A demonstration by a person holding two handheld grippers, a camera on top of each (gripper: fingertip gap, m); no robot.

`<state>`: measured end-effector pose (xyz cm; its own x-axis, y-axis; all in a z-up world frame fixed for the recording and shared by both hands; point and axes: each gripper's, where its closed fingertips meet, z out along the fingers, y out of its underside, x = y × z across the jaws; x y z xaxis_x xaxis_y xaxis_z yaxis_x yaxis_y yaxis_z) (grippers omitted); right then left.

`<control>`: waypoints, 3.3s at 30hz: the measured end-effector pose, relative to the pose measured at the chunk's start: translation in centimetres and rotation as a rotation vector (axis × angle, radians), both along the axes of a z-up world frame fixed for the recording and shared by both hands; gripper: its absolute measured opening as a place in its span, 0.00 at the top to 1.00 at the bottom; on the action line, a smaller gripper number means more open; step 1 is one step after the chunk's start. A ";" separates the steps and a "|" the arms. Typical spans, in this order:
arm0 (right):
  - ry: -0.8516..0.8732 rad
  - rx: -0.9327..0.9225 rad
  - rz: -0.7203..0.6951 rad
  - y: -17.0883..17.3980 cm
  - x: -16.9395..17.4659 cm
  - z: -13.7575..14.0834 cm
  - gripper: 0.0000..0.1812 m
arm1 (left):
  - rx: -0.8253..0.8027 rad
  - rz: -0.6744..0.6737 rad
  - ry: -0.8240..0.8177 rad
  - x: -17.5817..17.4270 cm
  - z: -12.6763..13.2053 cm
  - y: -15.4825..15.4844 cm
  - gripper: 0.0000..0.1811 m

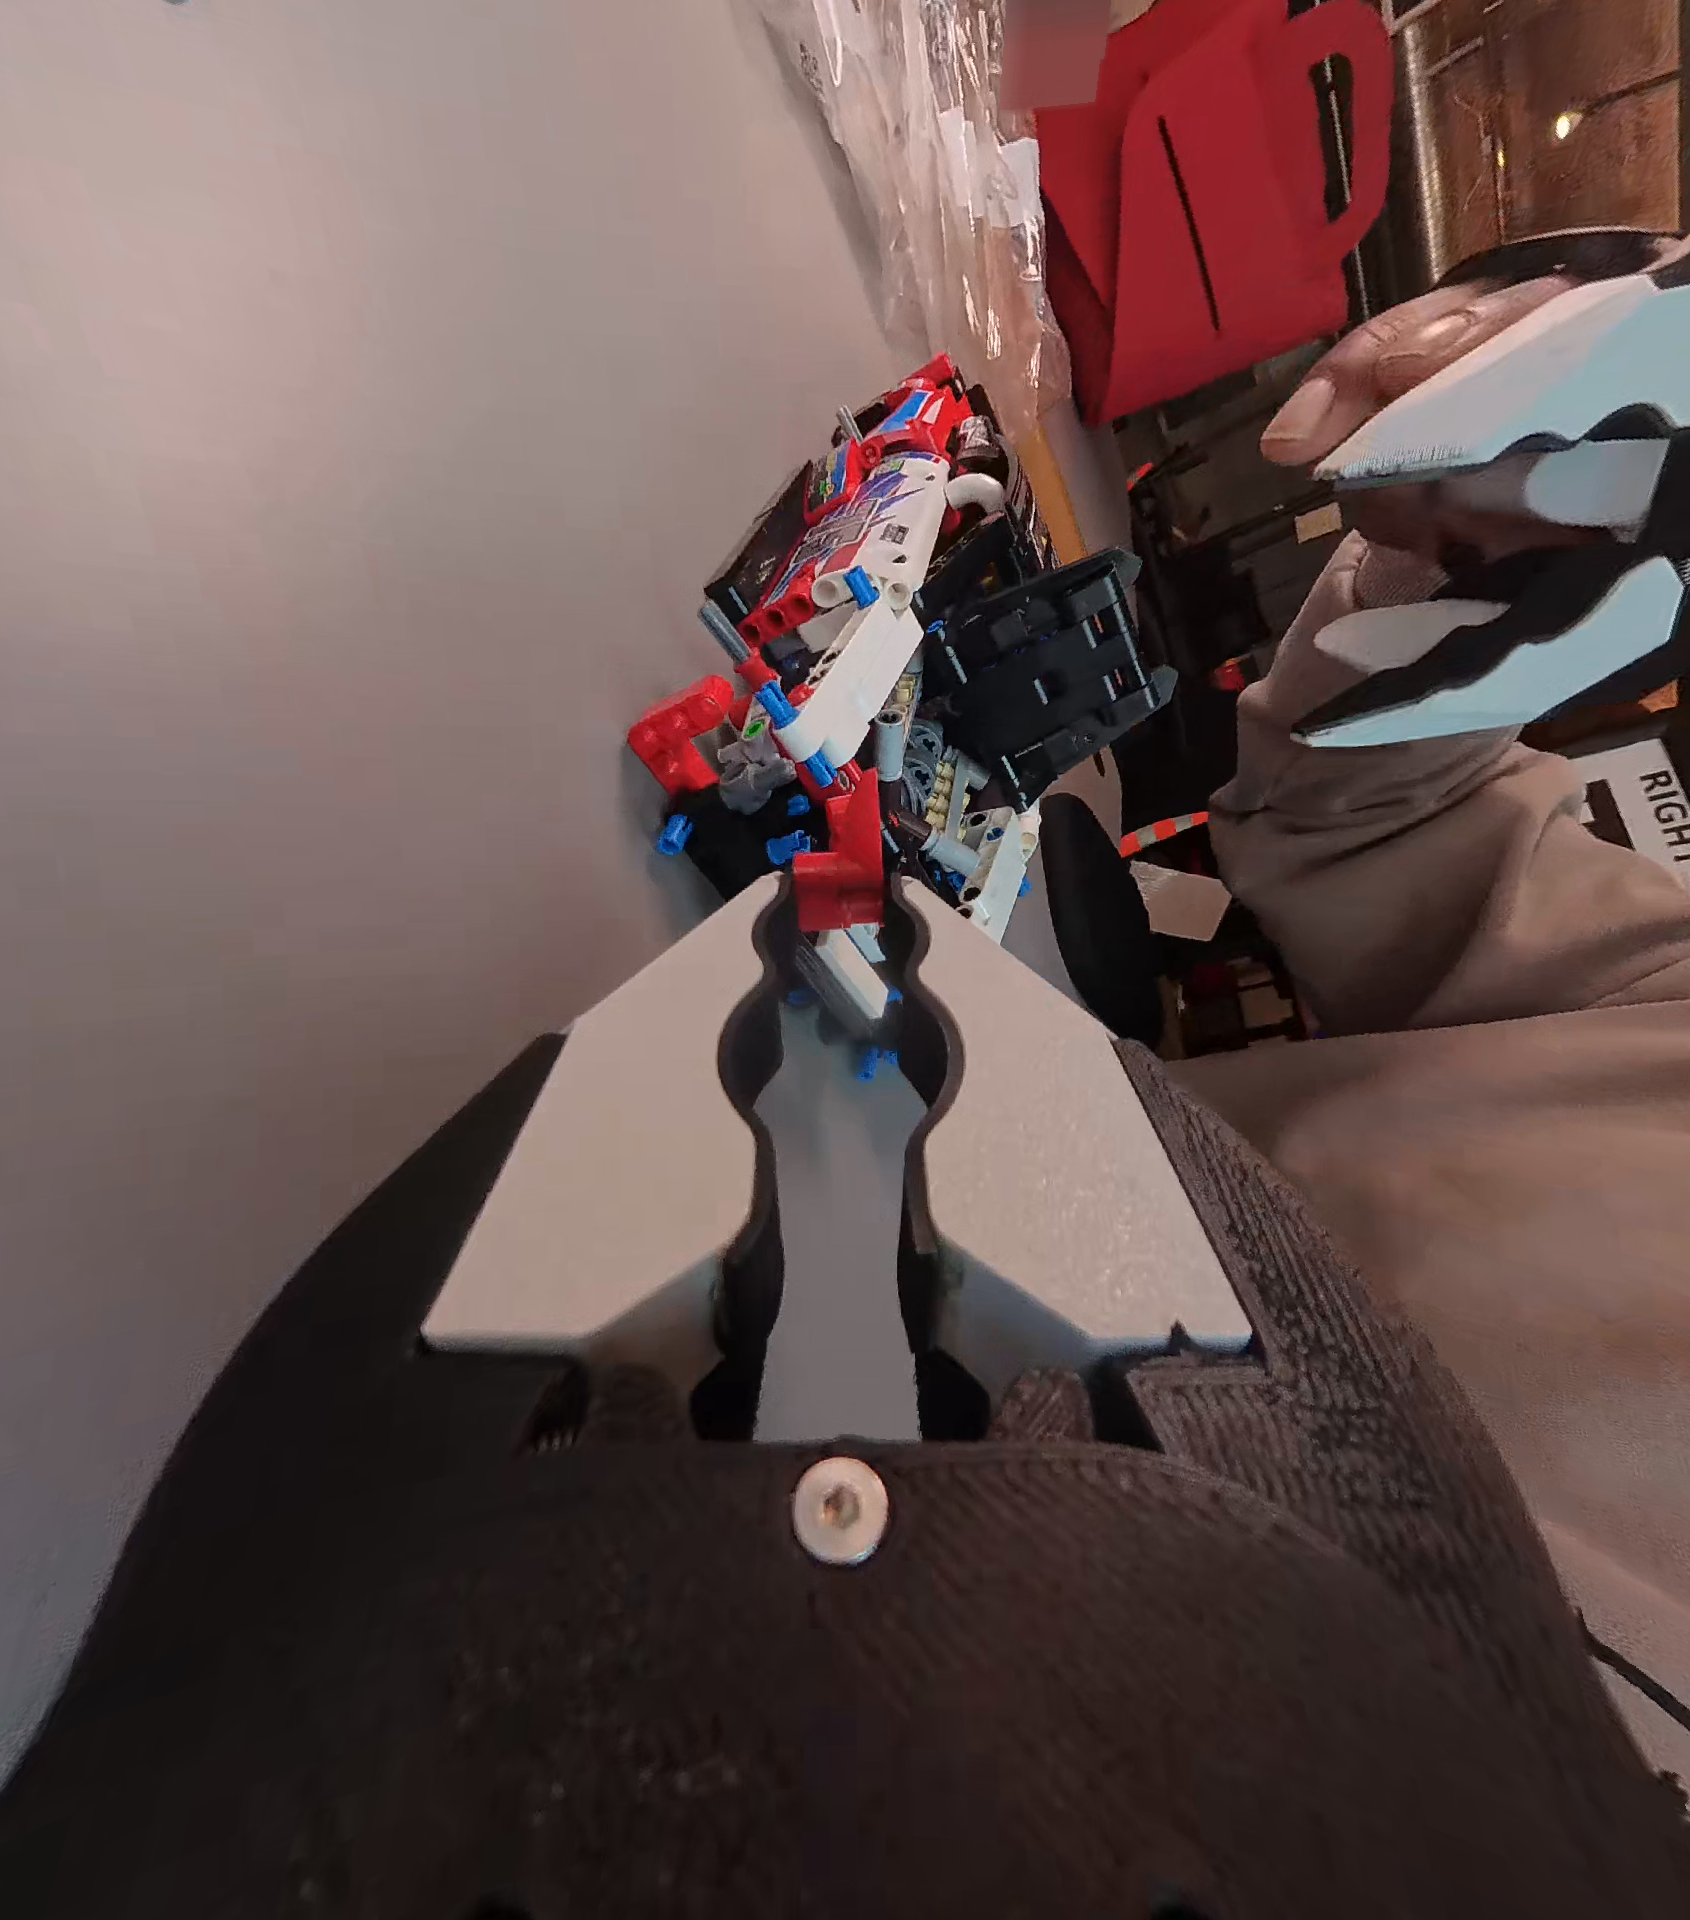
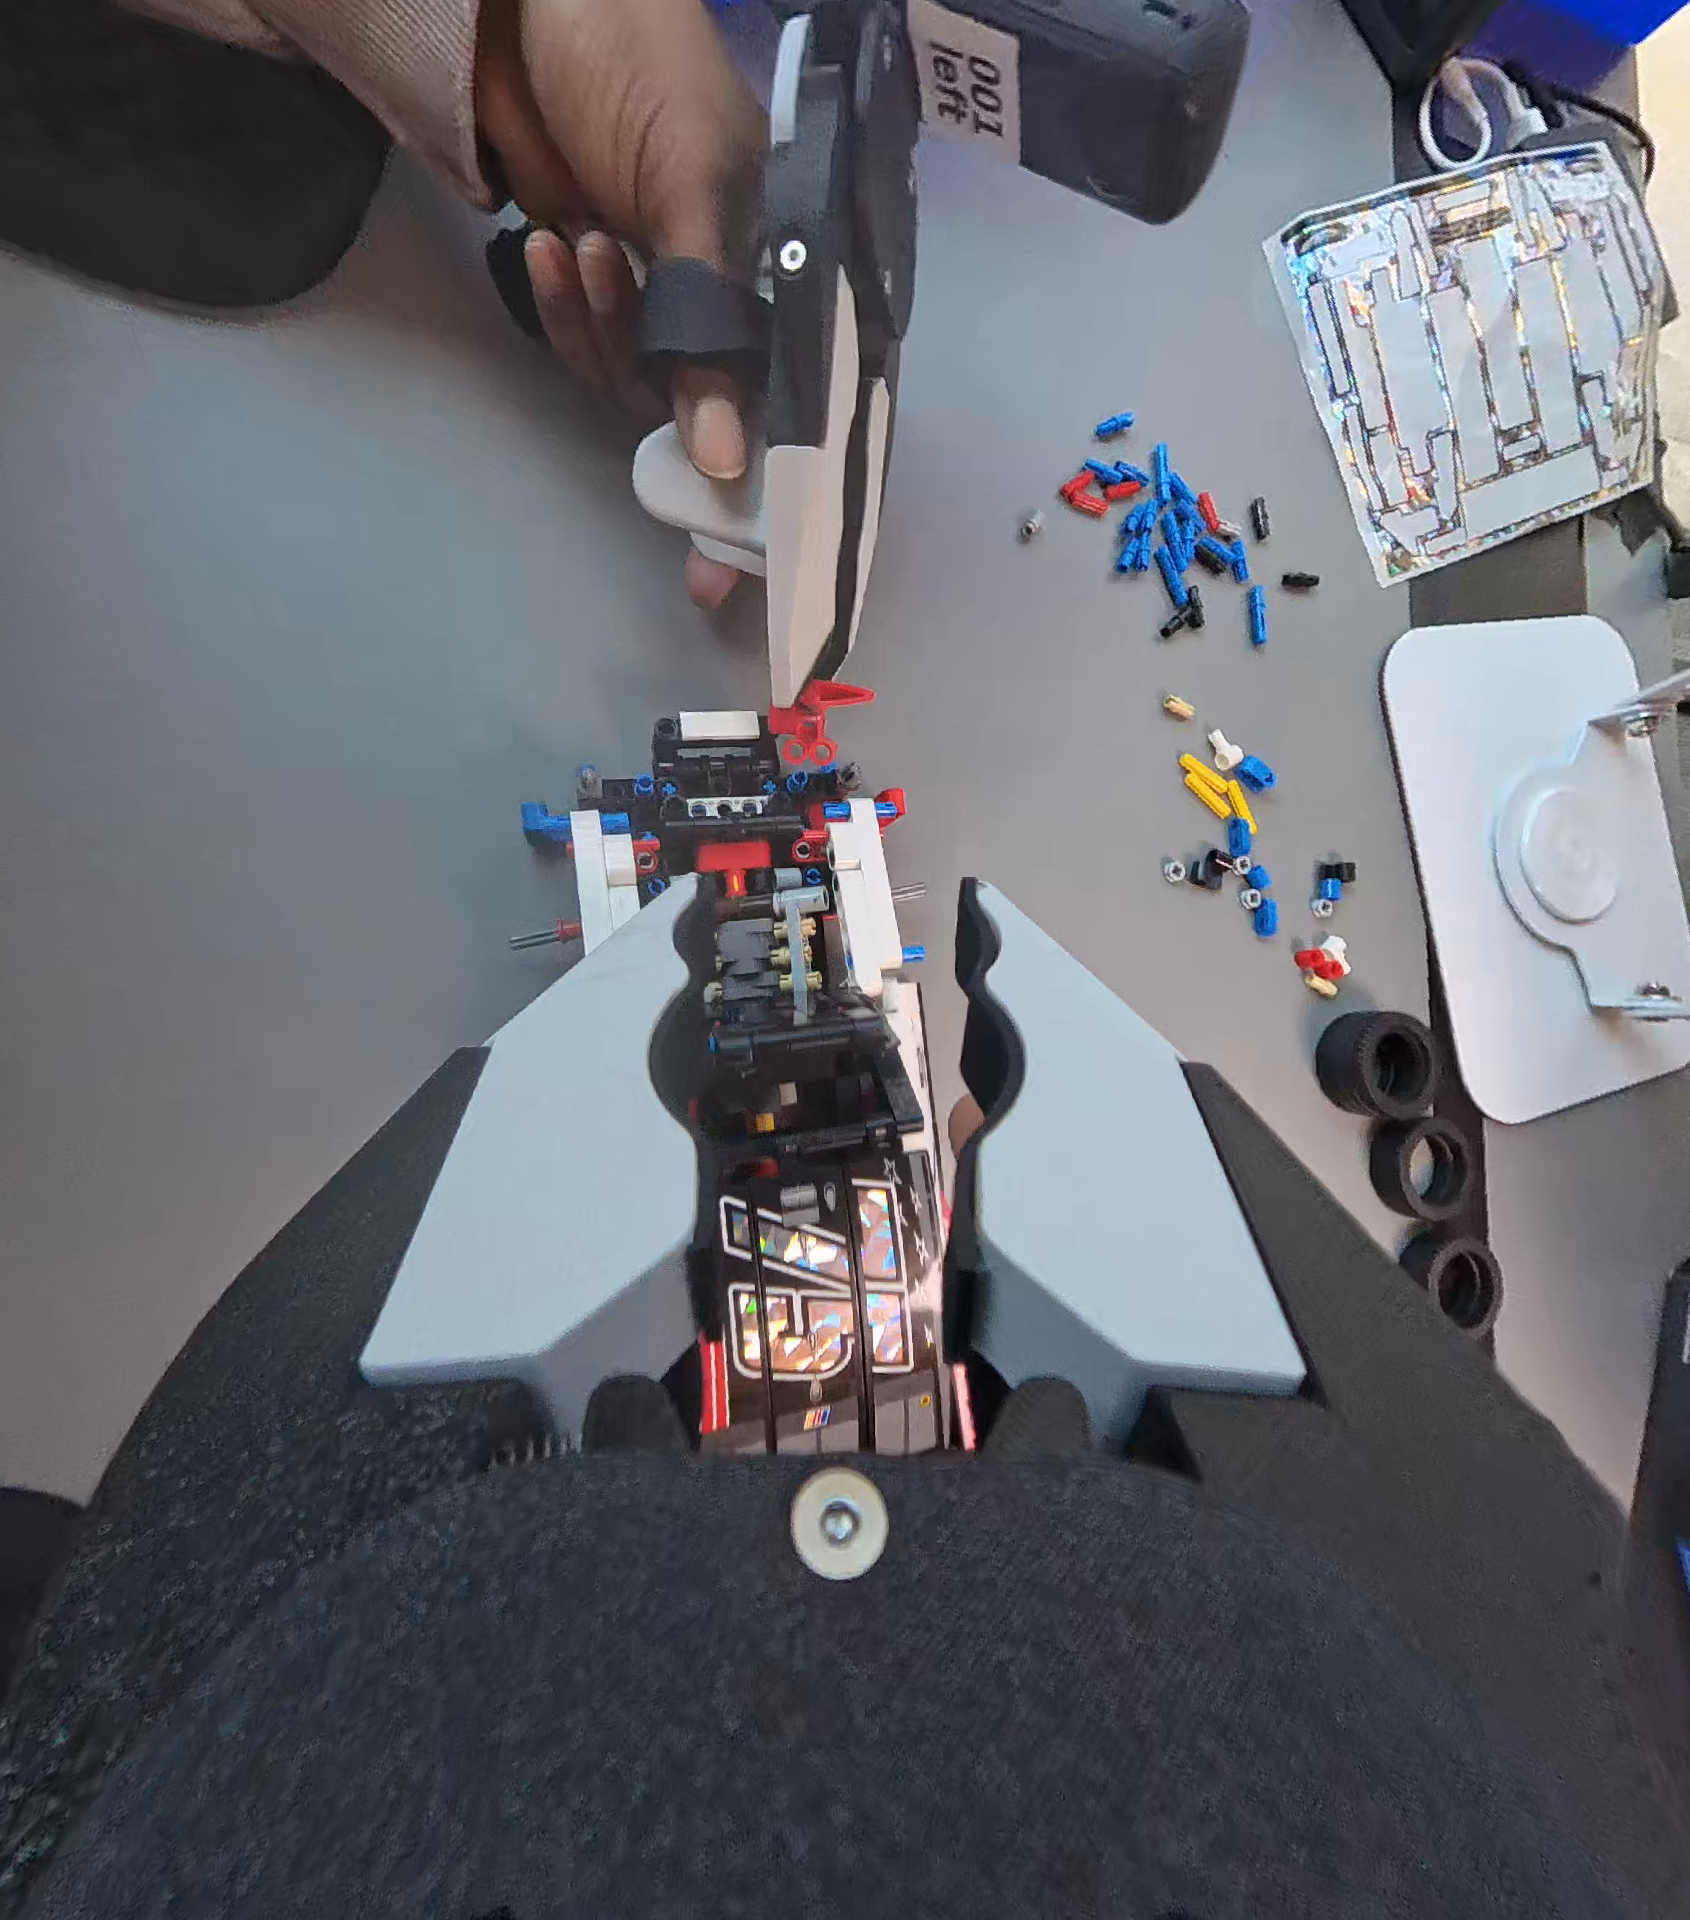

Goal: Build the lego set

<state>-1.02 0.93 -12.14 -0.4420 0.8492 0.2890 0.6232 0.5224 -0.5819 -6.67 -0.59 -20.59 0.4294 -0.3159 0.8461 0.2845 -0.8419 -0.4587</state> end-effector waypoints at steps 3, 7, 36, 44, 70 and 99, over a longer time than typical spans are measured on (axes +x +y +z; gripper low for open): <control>-0.032 0.034 0.024 -0.1 -1.5 -1.6 0.79 | -0.032 -0.016 0.003 0.0 -0.2 0.3 0.92; -0.075 0.026 0.041 0.1 -3.1 -3.1 0.81 | -0.075 -0.033 0.006 0.1 -0.6 0.7 0.92; -0.217 -0.075 0.174 2.5 -6.9 -5.3 0.84 | -0.127 -0.093 0.025 0.4 -1.1 1.3 0.92; -0.311 -0.310 0.080 6.7 -5.4 -5.4 0.74 | -0.117 -0.103 0.028 0.3 -1.1 1.5 0.92; -0.401 -0.490 -0.024 4.3 10.1 -6.4 0.73 | -0.093 -0.164 0.075 0.3 -1.1 3.1 0.92; -0.327 -0.578 0.260 2.3 -7.4 -7.7 0.86 | -0.046 -0.137 -0.112 -0.6 0.8 3.4 0.93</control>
